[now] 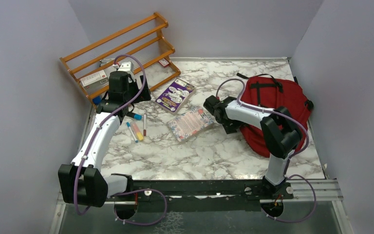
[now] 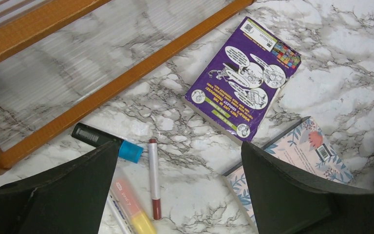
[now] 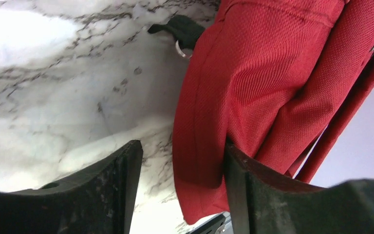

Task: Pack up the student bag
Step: Adjust the student bag at the center of the board.

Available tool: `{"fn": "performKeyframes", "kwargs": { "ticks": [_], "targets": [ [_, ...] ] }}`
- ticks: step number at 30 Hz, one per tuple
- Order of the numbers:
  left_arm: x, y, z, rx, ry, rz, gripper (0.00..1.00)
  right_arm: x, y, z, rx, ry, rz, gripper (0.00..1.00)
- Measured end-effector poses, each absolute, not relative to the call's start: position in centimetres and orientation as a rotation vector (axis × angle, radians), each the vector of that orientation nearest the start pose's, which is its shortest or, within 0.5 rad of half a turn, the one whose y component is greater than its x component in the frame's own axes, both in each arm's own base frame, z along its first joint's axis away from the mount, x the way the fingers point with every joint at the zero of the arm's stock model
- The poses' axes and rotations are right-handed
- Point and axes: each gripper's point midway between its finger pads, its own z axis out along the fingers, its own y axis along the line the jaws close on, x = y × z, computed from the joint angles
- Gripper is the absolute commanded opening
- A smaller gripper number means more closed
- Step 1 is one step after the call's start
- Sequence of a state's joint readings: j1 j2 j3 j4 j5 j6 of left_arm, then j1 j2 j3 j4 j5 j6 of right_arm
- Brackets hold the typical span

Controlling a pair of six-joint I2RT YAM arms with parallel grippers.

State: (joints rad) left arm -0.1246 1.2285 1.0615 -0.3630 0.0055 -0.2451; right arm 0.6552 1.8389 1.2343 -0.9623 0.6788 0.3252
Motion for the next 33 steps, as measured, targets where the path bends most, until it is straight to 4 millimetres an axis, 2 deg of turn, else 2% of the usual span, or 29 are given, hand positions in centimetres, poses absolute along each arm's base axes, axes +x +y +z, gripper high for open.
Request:
{"fn": "performKeyframes", "kwargs": {
  "ticks": [4, 9, 14, 18, 24, 29, 33],
  "targets": [
    [37.3, -5.9, 22.0, -0.122, 2.106, -0.235, 0.97, 29.5, 8.9, 5.5, -0.39, 2.627, -0.899, 0.46],
    [37.3, -6.0, 22.0, -0.122, 2.106, -0.241, 0.96, 30.2, 8.8, 6.5, -0.323, 2.58, -0.888, 0.12],
    [37.3, -6.1, 22.0, -0.125, 2.106, -0.248, 0.96, 30.8, 8.8, 8.7, -0.245, 2.519, -0.832, 0.01],
    [37.4, -6.1, 22.0, -0.132, 2.107, -0.254, 0.96, 31.2, 9.0, 11.2, -0.19, 2.478, -0.759, 0.01],
    [37.3, -6.7, 22.0, -0.127, 2.108, -0.292, 0.97, 33.8, 11.0, 17.1, -0.035, 2.403, -0.424, 0.01],
    [37.3, -7.5, 22.4, -0.111, 2.097, -0.347, 0.97, 37.3, 12.9, 24.4, 0.056, 2.257, -0.213, 0.01],
    [37.3, -8.0, 22.6, -0.097, 2.092, -0.379, 0.97, 40.5, 15.3, 30.6, 0.091, 2.124, -0.075, 0.01]
  ]
}}
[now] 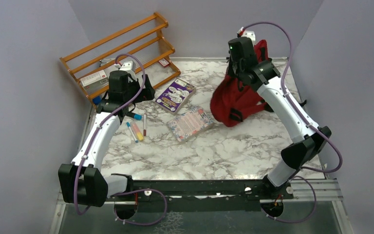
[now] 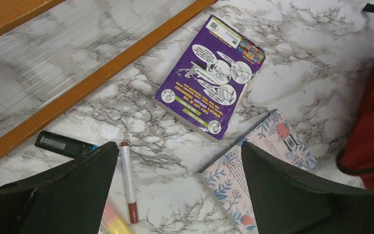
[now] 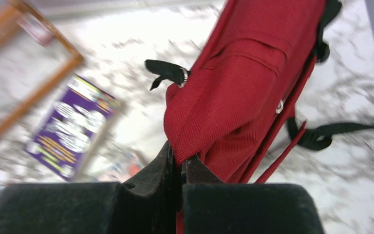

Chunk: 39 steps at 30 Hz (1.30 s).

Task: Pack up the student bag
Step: Adjust the student bag at the center of the board.

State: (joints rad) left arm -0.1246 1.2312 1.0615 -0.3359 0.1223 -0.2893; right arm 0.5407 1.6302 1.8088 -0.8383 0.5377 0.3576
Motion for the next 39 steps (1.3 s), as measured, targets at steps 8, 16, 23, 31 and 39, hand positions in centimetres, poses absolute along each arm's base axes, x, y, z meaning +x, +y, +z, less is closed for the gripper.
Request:
{"fn": "performKeyframes", "kwargs": {
  "ticks": [8, 16, 23, 31, 39],
  "targets": [
    [37.2, -8.5, 22.8, -0.079, 2.089, -0.407, 0.98, 44.1, 19.5, 37.3, 0.17, 1.933, 0.254, 0.01],
    [36.8, -8.8, 23.6, -0.063, 2.068, -0.429, 0.98, 39.1, 15.3, 29.9, 0.307, 2.007, 0.277, 0.08],
    [36.6, -10.0, 23.9, -0.013, 2.057, -0.503, 0.99, 30.0, 9.2, 20.5, 0.474, 2.166, 0.157, 0.54],
    [36.3, -11.4, 24.0, 0.039, 2.048, -0.574, 0.97, 27.0, 7.0, 22.0, 0.565, 2.133, 0.138, 0.71],
    [33.7, -18.0, 23.4, 0.199, 2.069, -0.683, 0.95, 28.9, 8.2, 27.5, 0.406, 2.07, 0.171, 0.73]
  ]
}}
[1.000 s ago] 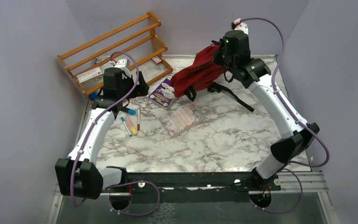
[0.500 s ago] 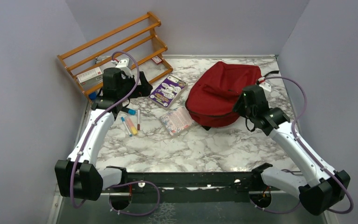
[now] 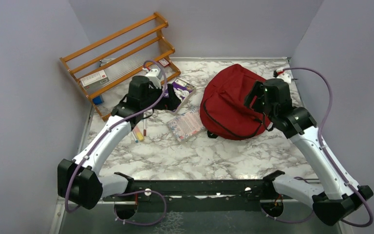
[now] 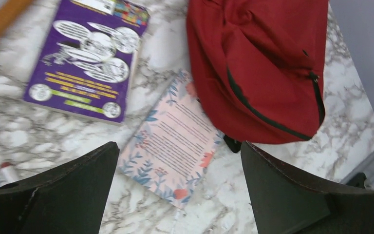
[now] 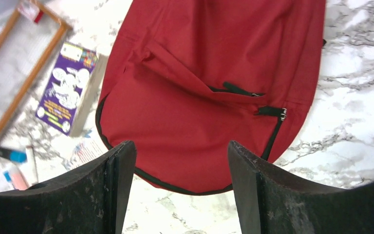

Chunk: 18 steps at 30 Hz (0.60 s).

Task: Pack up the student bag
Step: Adjust the student bag at the center of the board.

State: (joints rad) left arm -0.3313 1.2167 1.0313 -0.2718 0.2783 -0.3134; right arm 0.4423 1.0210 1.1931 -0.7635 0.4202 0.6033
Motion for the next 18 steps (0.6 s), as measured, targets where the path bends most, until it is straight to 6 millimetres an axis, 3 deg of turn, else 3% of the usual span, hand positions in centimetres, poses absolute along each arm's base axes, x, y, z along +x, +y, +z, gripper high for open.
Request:
{"fn": "performKeyframes", "kwargs": {
  "ticks": [3, 9, 14, 18],
  "targets": [
    [32.5, -21.0, 21.6, 0.223, 2.117, -0.734, 0.95, 29.7, 9.3, 26.2, 0.317, 2.133, 0.165, 0.74],
    [31.6, -24.5, 17.4, 0.184, 2.234, -0.761, 0.95, 31.5, 10.0, 20.1, 0.245, 2.327, 0.073, 0.75],
    [32.0, -27.1, 16.3, 0.126, 2.24, -0.796, 0.99, 31.7, 8.2, 16.1, 0.287, 2.43, 0.064, 0.77],
    [32.4, -29.1, 15.6, 0.088, 2.224, -0.836, 0.99, 32.3, 8.4, 14.9, 0.266, 2.449, 0.12, 0.78]
  ]
}}
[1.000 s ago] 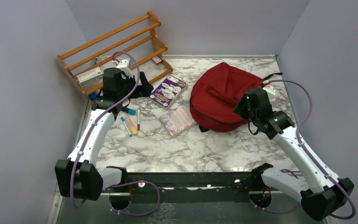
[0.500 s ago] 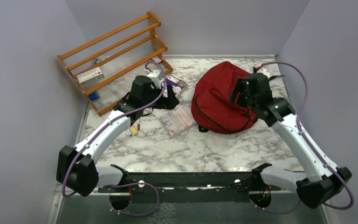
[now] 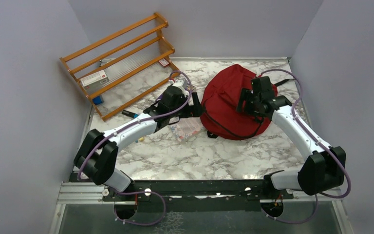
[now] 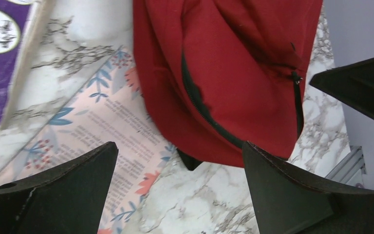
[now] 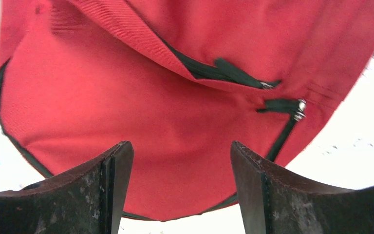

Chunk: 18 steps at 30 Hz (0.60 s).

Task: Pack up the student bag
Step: Adjust the student bag at the center of the board.

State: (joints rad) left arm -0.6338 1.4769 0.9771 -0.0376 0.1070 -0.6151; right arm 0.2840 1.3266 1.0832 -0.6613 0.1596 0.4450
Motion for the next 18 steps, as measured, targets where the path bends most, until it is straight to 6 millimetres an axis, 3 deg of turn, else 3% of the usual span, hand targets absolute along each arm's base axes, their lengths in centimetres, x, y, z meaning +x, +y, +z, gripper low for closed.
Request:
{"fn": "performKeyframes", "kwargs": {
  "ticks": [7, 13, 18],
  "targets": [
    [31.9, -33.4, 13.0, 0.071, 2.234, -0.893, 0.99, 35.3, 10.4, 14.7, 0.137, 2.447, 0.195, 0.79],
    [31.6, -36.2, 9.2, 0.047, 2.313, -0.902, 0.87, 39.6, 11.0, 14.3, 0.078, 2.444, 0.167, 0.86],
    [32.0, -37.2, 8.5, 0.044, 2.333, -0.911, 0.74, 42.4, 10.8, 12.7, 0.068, 2.473, 0.168, 0.86]
  ]
}}
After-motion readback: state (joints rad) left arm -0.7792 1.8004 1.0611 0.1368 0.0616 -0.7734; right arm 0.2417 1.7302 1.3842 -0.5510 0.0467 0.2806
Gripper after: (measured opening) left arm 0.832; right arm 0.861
